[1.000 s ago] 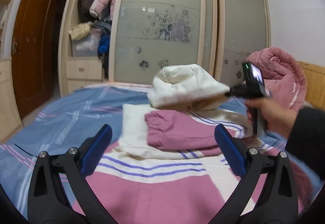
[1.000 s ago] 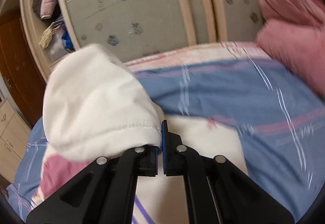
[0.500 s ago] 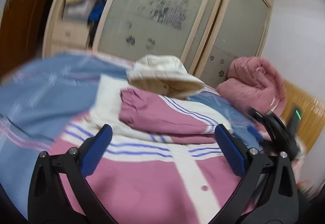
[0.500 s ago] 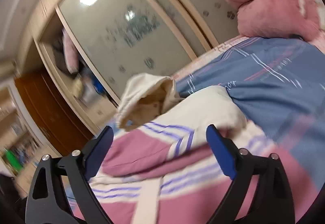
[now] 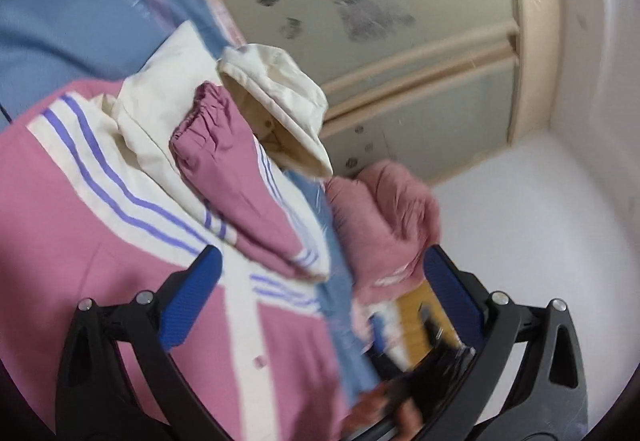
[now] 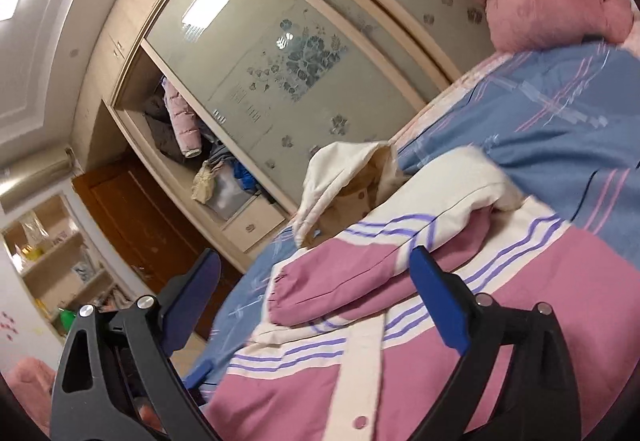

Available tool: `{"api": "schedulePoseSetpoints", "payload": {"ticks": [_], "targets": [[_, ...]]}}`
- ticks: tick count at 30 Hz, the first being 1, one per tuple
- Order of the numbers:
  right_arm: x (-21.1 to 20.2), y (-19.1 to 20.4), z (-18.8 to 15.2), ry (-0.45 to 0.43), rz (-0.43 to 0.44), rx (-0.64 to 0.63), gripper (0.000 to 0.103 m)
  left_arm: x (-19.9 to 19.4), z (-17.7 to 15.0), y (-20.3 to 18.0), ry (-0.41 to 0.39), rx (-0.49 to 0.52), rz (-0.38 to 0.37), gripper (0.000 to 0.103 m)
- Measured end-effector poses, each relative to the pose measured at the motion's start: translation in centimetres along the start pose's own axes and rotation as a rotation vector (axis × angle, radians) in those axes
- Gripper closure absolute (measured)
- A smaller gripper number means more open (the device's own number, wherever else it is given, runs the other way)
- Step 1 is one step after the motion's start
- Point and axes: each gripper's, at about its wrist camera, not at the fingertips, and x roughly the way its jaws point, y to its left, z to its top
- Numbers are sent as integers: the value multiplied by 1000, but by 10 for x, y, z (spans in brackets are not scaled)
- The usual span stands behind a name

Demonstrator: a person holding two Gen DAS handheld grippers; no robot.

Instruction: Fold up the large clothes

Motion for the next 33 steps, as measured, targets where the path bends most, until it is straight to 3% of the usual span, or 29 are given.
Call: {"api": "schedulePoseSetpoints", "payload": {"ticks": [2,5,8,14,21,22,23,24,25,27,30,33], "targets": [[4,-2,3,15,27,13,8,25,17,-2,29,-78,-36,2],[6,-5,7,20,23,3,8,83,49,-10,97,-105,-76,2],[6,-15,13,31,38,53,8,131,79,-1,80,-131,-25,2],[1,-30,22,23,37,93,8,197,134,42,-44,-187,123,3],[5,-48,33,18,24,136,8,249,159,51,-24,-171,170,5],[6,-48,34,12,25,136,8,253,162,51,-32,-168,189,10],[7,-48,34,11,26,134,8,254,164,52,-43,-176,205,30],[9,-47,34,13,25,132,8,252,166,52,-58,-181,210,65],[12,-48,34,17,25,133,8,249,168,50,-68,-172,213,75],[15,-50,33,24,22,141,8,244,169,43,-71,-124,219,83],[18,-53,33,24,17,152,8,243,172,21,-65,-43,228,86],[19,-54,35,26,17,159,7,236,167,-27,-66,119,216,89]]}}
